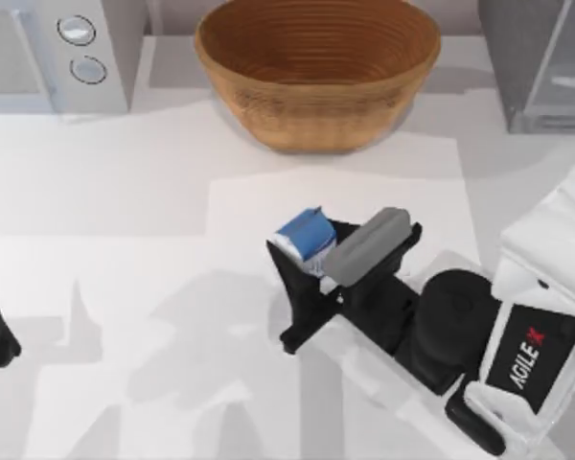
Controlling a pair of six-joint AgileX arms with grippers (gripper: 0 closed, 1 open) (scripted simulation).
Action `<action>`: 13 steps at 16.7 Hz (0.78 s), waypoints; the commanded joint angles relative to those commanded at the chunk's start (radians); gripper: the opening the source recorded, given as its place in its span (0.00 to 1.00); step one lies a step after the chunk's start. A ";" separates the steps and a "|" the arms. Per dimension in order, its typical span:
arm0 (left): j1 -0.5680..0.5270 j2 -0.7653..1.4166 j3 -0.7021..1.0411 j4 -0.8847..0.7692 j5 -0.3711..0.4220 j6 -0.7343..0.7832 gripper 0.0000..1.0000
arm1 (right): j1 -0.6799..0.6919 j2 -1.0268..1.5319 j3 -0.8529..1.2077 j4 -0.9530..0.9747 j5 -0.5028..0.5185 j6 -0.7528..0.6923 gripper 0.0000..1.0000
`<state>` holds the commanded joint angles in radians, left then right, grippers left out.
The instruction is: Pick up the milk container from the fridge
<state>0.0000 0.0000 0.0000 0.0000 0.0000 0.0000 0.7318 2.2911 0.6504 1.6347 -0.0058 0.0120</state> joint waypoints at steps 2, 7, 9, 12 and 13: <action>0.000 0.000 0.000 0.000 0.000 0.000 1.00 | 0.003 0.036 0.079 -0.032 0.002 0.001 0.00; 0.000 0.000 0.000 0.000 0.000 0.000 1.00 | 0.003 0.055 0.120 -0.055 0.003 0.001 0.00; 0.000 0.000 0.000 0.000 0.000 0.000 1.00 | 0.003 0.055 0.120 -0.055 0.003 0.001 0.08; 0.000 0.000 0.000 0.000 0.000 0.000 1.00 | 0.003 0.055 0.120 -0.055 0.003 0.001 0.30; 0.000 0.000 0.000 0.000 0.000 0.000 1.00 | 0.003 0.055 0.120 -0.055 0.003 0.001 0.38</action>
<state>0.0000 0.0000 0.0000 0.0000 0.0000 0.0000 0.7351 2.3457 0.7702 1.5795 -0.0032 0.0132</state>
